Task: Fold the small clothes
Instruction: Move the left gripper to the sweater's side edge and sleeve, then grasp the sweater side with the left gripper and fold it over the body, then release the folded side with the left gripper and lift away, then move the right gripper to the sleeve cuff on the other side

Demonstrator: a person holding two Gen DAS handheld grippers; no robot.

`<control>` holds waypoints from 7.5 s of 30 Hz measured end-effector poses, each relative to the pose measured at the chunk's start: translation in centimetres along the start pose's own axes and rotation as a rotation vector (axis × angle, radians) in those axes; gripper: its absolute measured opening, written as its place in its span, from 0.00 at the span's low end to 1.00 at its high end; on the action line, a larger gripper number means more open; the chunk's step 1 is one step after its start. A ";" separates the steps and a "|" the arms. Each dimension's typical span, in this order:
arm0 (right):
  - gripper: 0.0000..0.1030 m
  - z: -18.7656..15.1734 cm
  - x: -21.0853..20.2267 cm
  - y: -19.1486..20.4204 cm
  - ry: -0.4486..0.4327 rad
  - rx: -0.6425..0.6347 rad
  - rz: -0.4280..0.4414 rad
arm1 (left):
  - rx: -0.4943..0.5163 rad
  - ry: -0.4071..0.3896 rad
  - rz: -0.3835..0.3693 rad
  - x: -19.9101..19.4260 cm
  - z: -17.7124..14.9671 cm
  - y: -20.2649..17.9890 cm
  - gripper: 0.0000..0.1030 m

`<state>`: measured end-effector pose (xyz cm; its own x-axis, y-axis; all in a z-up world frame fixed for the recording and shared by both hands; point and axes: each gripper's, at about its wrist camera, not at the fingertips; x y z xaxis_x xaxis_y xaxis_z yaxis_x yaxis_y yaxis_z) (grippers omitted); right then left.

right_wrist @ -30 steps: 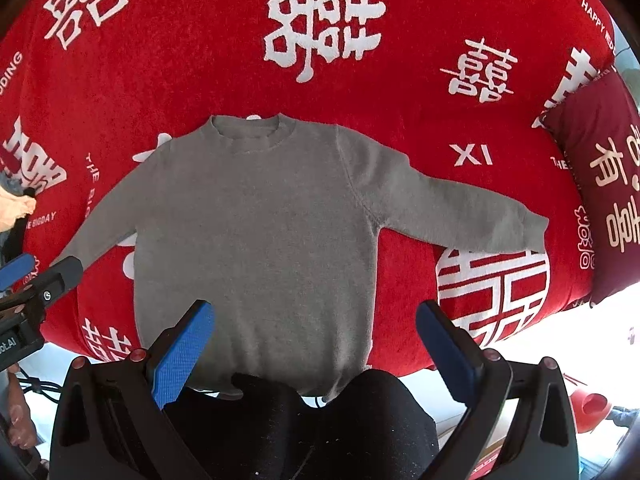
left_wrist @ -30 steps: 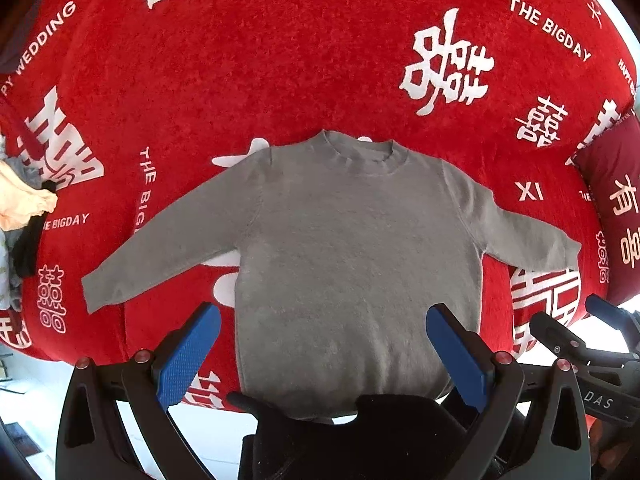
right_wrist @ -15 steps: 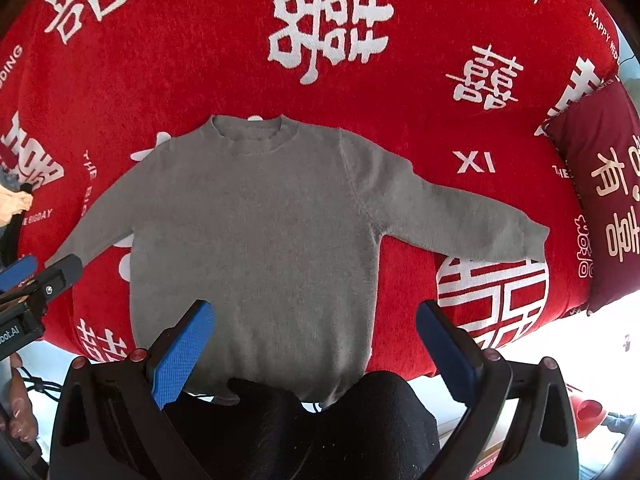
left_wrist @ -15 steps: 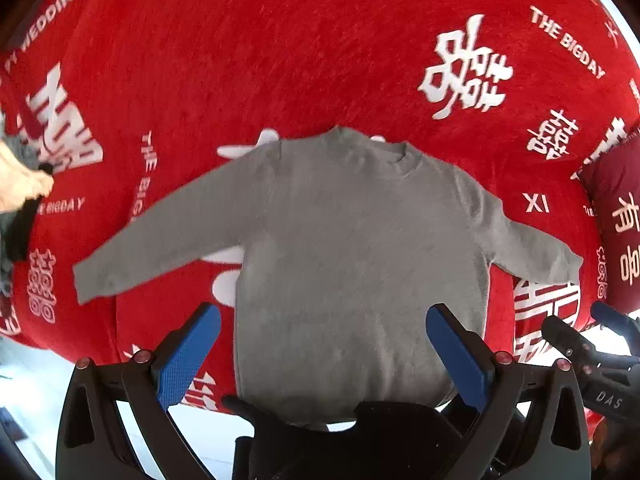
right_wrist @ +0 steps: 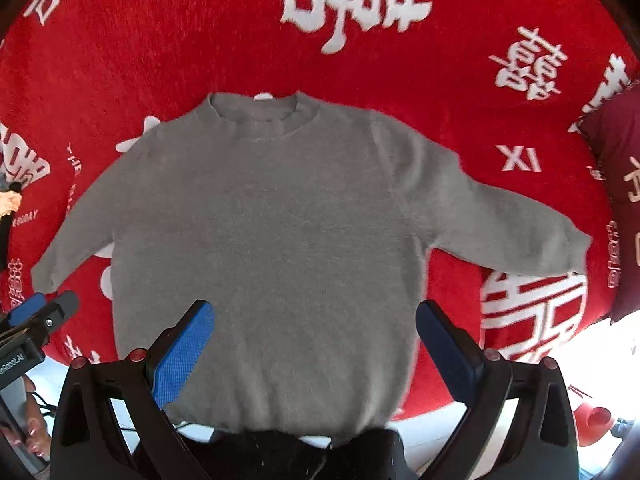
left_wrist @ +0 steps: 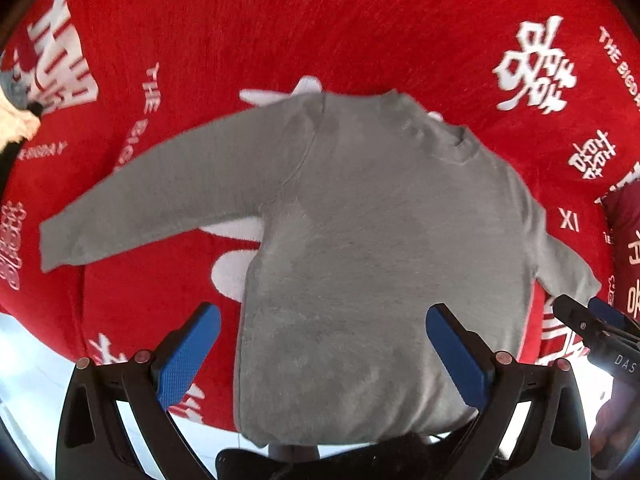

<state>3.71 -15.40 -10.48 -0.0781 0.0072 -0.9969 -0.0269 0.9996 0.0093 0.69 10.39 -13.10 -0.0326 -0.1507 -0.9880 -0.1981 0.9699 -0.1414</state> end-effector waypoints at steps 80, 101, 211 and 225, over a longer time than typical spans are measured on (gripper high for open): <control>0.98 -0.3 8.1 -5.5 -0.037 0.090 0.117 | 0.197 -0.232 -0.513 6.3 8.9 -10.8 0.12; 0.98 6.7 8.0 3.6 -0.209 -0.327 -0.045 | 0.028 -0.185 0.040 6.1 11.1 1.0 0.76; 0.59 -7.5 10.7 -21.2 -0.018 0.430 0.475 | 0.452 0.079 0.117 11.7 4.7 -23.3 0.69; 0.59 -7.6 10.5 -21.8 -0.013 0.454 0.476 | 0.472 0.085 0.109 11.3 4.6 -23.4 0.69</control>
<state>-4.10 -37.35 -20.59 0.0346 0.4493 -0.8927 0.4315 0.7990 0.4189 9.44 -13.09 -21.20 -0.1117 -0.0397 -0.9929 0.2758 0.9587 -0.0694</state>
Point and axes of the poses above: each gripper's, at about its wrist camera, not at the fingertips, and x roughly the way its jaws point, y to its left, z to its top, and after that the axes turned 11 degrees about y, right-handed
